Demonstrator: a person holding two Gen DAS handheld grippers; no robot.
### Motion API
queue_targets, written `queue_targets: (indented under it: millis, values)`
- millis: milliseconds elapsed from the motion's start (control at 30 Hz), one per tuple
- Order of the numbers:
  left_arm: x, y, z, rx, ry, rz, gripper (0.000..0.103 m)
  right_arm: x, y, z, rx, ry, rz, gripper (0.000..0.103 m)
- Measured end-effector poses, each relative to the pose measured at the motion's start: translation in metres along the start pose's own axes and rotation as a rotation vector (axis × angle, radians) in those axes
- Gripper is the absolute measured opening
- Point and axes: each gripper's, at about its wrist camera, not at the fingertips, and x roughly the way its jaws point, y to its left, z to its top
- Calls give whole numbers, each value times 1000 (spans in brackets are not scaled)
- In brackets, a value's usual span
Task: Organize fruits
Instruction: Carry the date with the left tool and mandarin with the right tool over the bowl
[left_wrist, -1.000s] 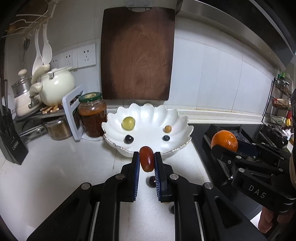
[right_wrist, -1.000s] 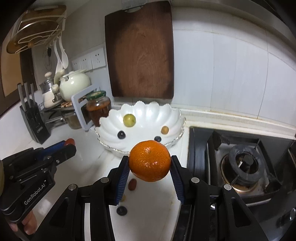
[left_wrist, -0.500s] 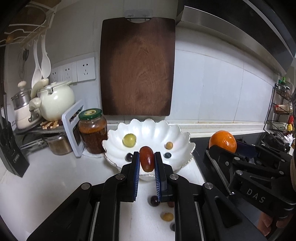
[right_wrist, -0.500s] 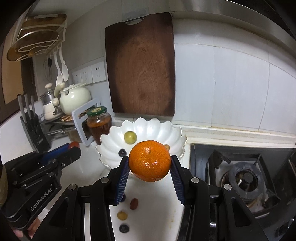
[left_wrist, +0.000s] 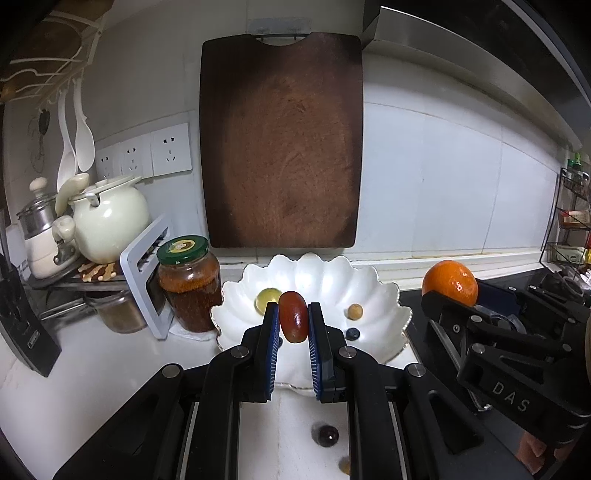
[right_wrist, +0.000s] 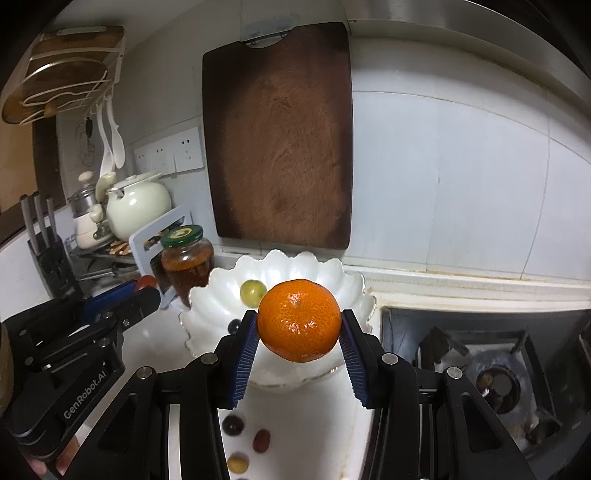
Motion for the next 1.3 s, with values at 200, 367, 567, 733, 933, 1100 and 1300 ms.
queue_targets:
  millis: [200,367,567,733,933,1100,1300]
  values:
    - [17,6,11,-3,9,-2,16,16,-1,13,-8,6,-3,45]
    - [29,9,22,9,6,3,16,30,-3,23,-12,9,2,45]
    - [46,15,34,9,21,-1,16,47,-2,35,-22,19,5,45]
    - [65,18,40,21,45,-6,16,68,-3,44,-20,55,17,45]
    - [95,21,44,8,108,-17,16,94,-4,51,-35,96,9,45]
    - [121,23,45,-3,164,-22,16,120,-10,56,-20,155,33,45]
    - [153,24,47,5,226,-21,16,151,-10,54,-11,234,55,45]
